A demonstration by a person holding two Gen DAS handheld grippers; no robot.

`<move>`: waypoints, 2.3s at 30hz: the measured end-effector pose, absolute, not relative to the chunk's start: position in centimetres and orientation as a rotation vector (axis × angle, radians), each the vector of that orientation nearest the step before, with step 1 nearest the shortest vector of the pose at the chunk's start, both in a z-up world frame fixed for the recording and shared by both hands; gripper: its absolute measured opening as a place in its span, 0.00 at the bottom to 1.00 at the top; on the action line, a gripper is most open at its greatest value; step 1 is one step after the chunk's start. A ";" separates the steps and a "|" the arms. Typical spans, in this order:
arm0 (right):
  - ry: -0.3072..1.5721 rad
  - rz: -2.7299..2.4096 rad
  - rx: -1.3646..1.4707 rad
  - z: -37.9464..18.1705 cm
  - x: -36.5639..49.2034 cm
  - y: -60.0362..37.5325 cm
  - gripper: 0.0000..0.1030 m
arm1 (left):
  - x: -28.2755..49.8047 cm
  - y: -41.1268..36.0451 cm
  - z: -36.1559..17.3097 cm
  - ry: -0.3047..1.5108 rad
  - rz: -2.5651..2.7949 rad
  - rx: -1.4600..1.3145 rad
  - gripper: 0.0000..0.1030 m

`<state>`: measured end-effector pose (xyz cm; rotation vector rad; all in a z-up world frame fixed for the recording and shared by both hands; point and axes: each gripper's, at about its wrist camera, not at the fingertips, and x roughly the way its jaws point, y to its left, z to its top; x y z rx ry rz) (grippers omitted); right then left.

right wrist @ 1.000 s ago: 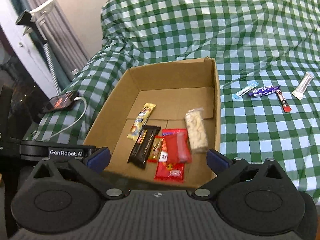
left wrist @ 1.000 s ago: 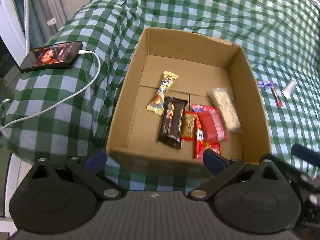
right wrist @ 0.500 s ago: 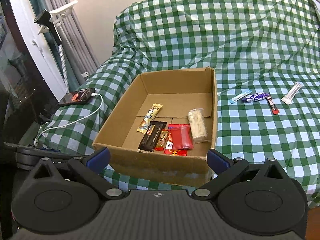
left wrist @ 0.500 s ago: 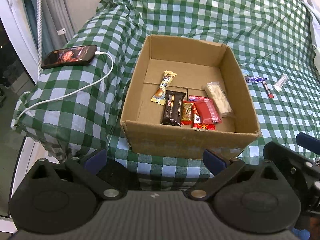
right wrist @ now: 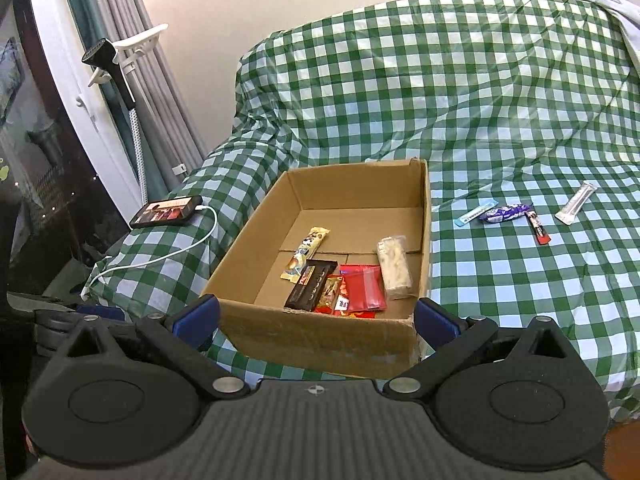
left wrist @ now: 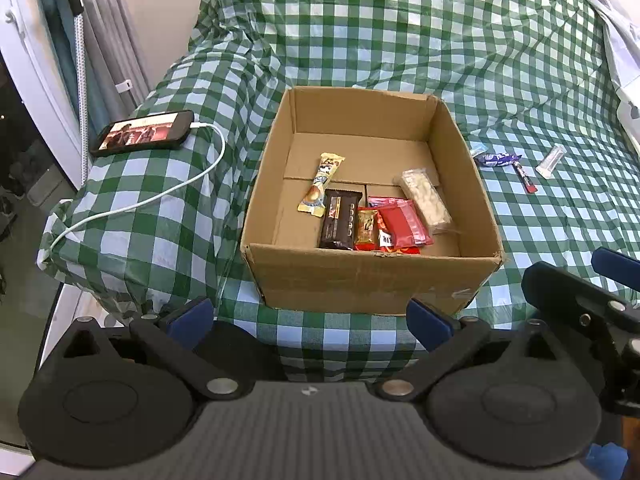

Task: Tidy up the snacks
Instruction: 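Move both tools from the box toward the purple bar and silver packet, then grasp the silver stick packet with the right tool while the left tool grasps the purple chocolate bar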

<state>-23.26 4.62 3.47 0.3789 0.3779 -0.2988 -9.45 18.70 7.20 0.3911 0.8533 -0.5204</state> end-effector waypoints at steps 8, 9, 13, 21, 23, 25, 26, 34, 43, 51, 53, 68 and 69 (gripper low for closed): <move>0.368 -0.297 0.388 3.5 -23.6 4.5 0.99 | -9.5 18.6 7.2 0.858 -0.516 0.399 1.00; 0.368 -0.297 0.391 3.4 -23.6 4.4 0.99 | -9.5 18.5 7.3 0.858 -0.516 0.402 1.00; 0.362 -0.302 0.405 3.3 -23.7 3.7 0.99 | -9.4 17.8 7.4 0.860 -0.529 0.413 1.00; 0.328 -0.371 0.432 3.3 -24.9 0.1 0.99 | -9.6 13.2 8.3 0.841 -0.599 0.463 1.00; 0.317 -0.398 0.440 3.4 -25.3 -1.4 0.99 | -9.6 11.4 8.6 0.835 -0.634 0.477 1.00; 0.303 -0.432 0.456 3.2 -26.0 -3.1 0.99 | -9.6 9.3 8.8 0.839 -0.678 0.490 1.00; 0.297 -0.452 0.467 3.1 -26.5 -4.1 0.99 | -9.6 8.2 8.9 0.844 -0.702 0.494 1.00; 0.256 -0.656 0.546 1.6 -30.1 -14.4 0.99 | -9.0 -2.9 8.1 0.883 -0.835 0.563 1.00; 0.276 -0.787 0.623 -1.1 -28.9 -26.3 0.99 | -6.1 -18.4 0.9 0.891 -0.902 0.784 1.00; 0.375 -0.843 0.692 -6.7 -22.7 -38.0 0.99 | 0.2 -30.6 -7.6 0.947 -0.889 0.844 1.00; 0.406 -0.835 0.698 -8.0 -20.5 -41.0 0.99 | 1.4 -32.4 -9.4 0.966 -0.892 0.842 1.00; 0.542 -0.883 0.393 -14.6 -7.6 -49.4 1.00 | 4.2 -37.6 -16.0 0.993 -1.003 0.851 1.00; 0.524 -0.873 0.395 -14.8 -8.0 -49.4 1.00 | 4.0 -37.5 -15.9 0.989 -1.003 0.851 0.99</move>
